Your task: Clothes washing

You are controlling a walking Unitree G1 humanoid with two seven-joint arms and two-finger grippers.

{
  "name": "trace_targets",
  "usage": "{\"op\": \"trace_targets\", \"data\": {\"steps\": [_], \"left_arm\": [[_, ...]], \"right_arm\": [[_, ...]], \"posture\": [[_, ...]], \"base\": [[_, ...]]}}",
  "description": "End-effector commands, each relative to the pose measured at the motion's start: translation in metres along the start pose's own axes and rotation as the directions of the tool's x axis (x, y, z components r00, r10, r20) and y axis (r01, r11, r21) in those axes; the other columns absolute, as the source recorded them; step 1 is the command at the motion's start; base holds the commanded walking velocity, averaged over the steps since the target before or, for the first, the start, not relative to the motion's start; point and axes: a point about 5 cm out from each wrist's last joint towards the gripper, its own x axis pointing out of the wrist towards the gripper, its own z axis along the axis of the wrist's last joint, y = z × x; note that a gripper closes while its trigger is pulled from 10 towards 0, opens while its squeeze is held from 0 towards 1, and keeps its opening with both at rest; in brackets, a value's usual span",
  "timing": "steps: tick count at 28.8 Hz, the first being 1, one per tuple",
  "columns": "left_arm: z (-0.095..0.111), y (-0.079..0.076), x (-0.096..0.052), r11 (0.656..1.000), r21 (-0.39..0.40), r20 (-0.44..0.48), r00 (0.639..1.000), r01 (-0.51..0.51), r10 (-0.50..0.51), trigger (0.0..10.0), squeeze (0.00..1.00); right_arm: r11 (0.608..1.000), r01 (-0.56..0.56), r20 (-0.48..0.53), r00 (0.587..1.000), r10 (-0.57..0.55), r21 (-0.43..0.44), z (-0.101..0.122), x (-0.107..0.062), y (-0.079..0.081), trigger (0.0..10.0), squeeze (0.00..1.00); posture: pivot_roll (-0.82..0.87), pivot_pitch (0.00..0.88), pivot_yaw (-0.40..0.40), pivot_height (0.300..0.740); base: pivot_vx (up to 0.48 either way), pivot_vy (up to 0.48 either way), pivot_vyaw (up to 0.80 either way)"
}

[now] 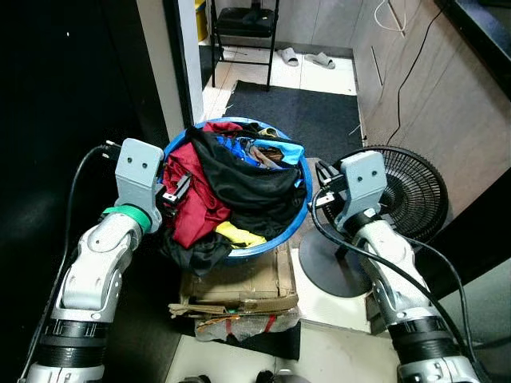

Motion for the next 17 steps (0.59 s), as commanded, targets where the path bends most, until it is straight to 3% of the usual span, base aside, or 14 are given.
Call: {"op": "trace_targets", "data": {"steps": [1, 7, 11, 17], "left_arm": [[-0.009, 0.001, -0.001, 1.000, -0.030, -0.047, 0.999, 0.008, -0.009, 10.0, 0.00], [-0.032, 0.009, -0.004, 0.997, -0.044, -0.185, 0.981, -0.064, 0.055, 10.0, 0.00], [-0.028, 0.014, -0.006, 0.990, -0.099, -0.179, 0.981, -0.097, 0.079, 10.0, 0.00], [-0.038, 0.022, -0.008, 0.976, -0.147, -0.257, 0.959, -0.162, 0.120, 10.0, 0.00]], "right_arm": [[1.000, -0.002, -0.007, 1.000, 0.002, -0.004, -0.003, -0.001, -0.001, 10.0, 0.00], [1.000, 0.006, -0.011, 1.000, -0.007, -0.007, -0.003, -0.004, -0.004, 10.0, 0.00], [1.000, 0.002, -0.012, 1.000, -0.002, -0.006, -0.003, -0.004, -0.002, 10.0, 0.00], [1.000, -0.001, -0.006, 1.000, 0.001, -0.002, -0.002, -0.002, 0.000, 10.0, 0.00]], "posture": [[-0.01, 0.074, 0.005, 0.740], [-0.01, 0.079, 0.004, 0.740], [-0.01, 0.081, 0.003, 0.740], [-0.01, 0.092, 0.006, 0.740]], "base": [[0.000, 0.000, 0.00], [0.000, 0.000, 0.00], [0.000, 0.000, 0.00], [0.000, 0.000, 0.00]]}}
